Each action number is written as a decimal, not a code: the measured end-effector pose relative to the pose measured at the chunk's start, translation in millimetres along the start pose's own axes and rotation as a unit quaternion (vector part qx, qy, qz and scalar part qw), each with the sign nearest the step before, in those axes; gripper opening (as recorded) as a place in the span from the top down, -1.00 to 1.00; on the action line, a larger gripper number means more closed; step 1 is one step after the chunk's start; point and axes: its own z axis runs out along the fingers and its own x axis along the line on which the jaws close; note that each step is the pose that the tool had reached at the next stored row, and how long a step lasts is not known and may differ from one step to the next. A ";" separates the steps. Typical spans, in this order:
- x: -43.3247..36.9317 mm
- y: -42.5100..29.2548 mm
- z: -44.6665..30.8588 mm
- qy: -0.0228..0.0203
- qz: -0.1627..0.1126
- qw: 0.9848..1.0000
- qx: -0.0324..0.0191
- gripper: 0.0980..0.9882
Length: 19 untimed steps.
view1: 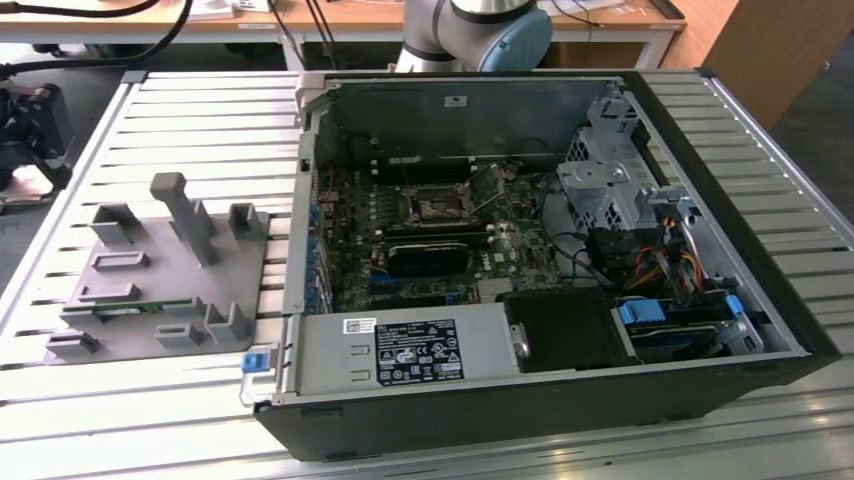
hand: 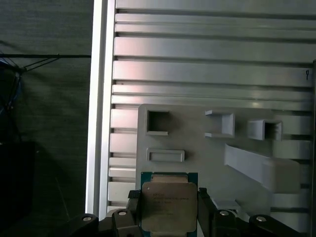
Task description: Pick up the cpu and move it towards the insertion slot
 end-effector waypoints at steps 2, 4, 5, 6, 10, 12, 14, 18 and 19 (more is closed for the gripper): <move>0.0 0.3 -3.1 0.000 0.000 1.000 0.000 0.00; 0.0 0.5 -6.8 0.000 0.000 1.000 0.000 0.00; 0.0 0.7 -8.7 0.000 0.000 1.000 0.000 0.00; 0.1 0.8 -10.9 0.000 0.000 1.000 0.000 0.00; 0.2 1.8 -19.1 0.000 0.000 1.000 0.000 0.00; 0.1 2.5 -22.8 0.000 0.000 1.000 0.000 0.00; 0.1 3.4 -27.0 0.000 0.000 1.000 0.000 0.00; 0.2 4.3 -34.1 0.000 0.000 1.000 0.000 0.00; 0.2 4.5 -34.9 0.000 0.000 1.000 0.000 0.00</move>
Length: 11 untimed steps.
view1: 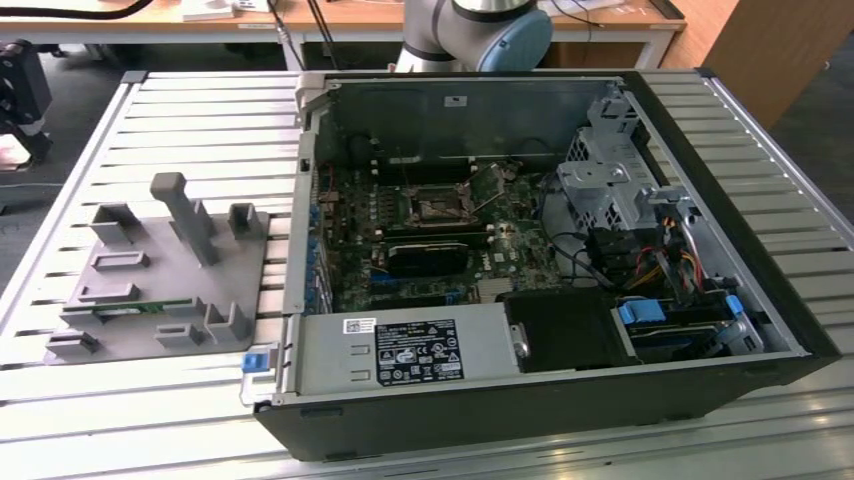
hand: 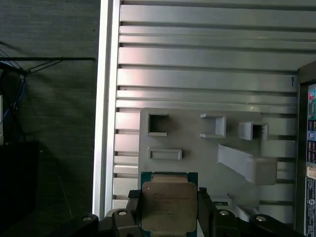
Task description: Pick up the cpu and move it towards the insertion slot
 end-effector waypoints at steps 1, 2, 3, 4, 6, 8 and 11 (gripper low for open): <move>0.0 0.1 -0.1 0.000 0.000 1.000 0.000 0.00; -0.4 0.1 -0.2 0.000 0.000 1.000 0.000 0.00; -1.3 0.1 -0.3 0.000 0.000 1.000 0.000 0.00; -2.9 0.1 -0.4 0.000 0.000 1.000 0.000 0.00; -5.9 0.1 -0.4 0.000 0.000 1.000 0.000 0.00; -8.7 0.2 -0.4 0.000 0.000 1.000 0.000 0.00; -15.3 0.2 -0.5 0.000 0.000 1.000 0.000 0.00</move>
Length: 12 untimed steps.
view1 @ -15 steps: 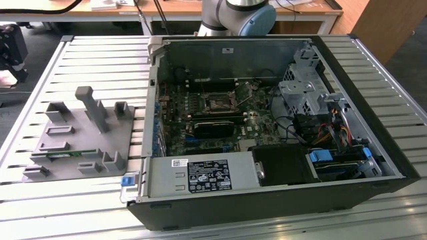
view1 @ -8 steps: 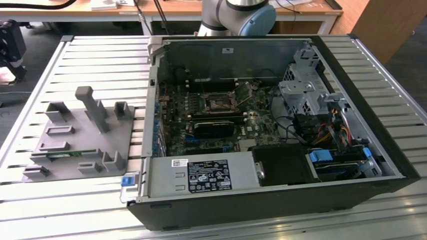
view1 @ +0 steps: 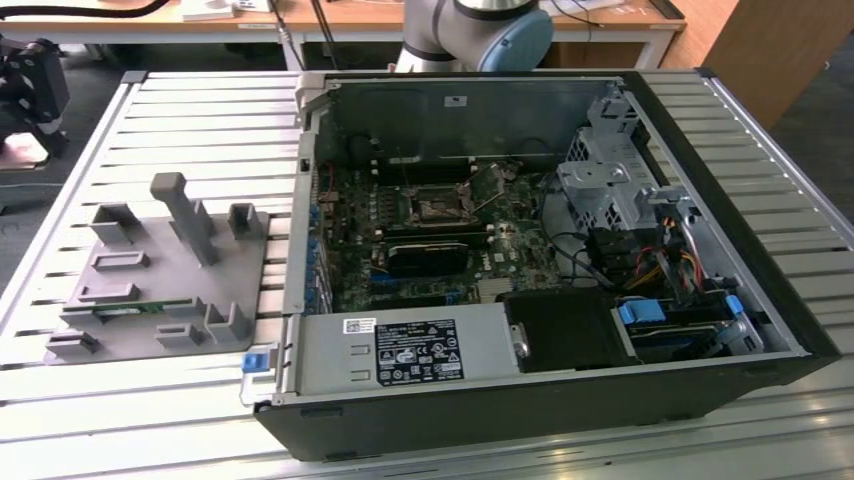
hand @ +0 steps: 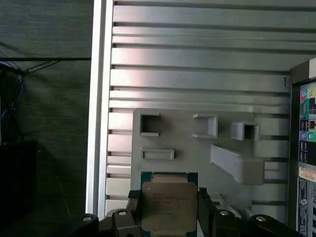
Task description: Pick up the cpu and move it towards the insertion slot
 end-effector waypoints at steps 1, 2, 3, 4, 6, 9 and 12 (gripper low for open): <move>-2.4 0.0 0.0 0.000 0.000 1.000 0.000 0.00; -4.3 0.1 0.0 0.000 0.000 1.000 0.000 0.00; -6.2 0.2 0.0 0.000 0.000 1.000 0.000 0.00; -7.9 0.3 0.0 0.000 0.000 1.000 0.000 0.00; -10.9 0.5 0.0 0.000 0.000 1.000 0.000 0.00; -14.9 0.7 0.0 0.000 0.000 1.000 0.000 0.00; -18.8 0.8 -0.1 0.000 0.000 1.000 0.000 0.00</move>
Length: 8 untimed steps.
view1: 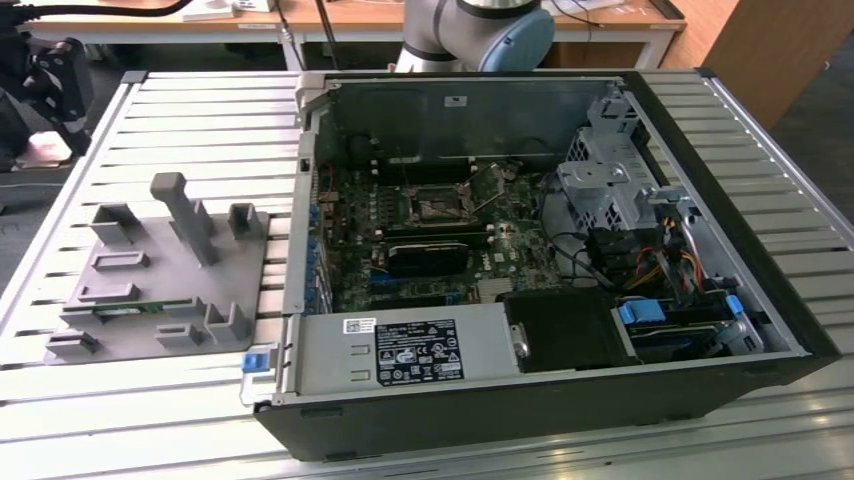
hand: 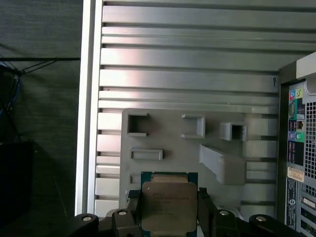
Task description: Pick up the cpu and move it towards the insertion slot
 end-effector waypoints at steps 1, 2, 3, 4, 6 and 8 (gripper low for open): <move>-1.6 0.0 0.0 0.000 0.000 1.000 0.000 0.00; -3.3 0.0 0.0 0.000 0.000 1.000 0.000 0.00; -5.0 -0.1 -0.1 0.000 0.000 1.000 0.000 0.00; -6.4 -0.1 -0.1 0.000 0.000 1.000 0.000 0.00; -9.1 -0.1 -0.1 0.000 0.000 1.000 0.000 0.00; -11.7 -0.2 0.0 0.000 0.000 1.000 0.000 0.00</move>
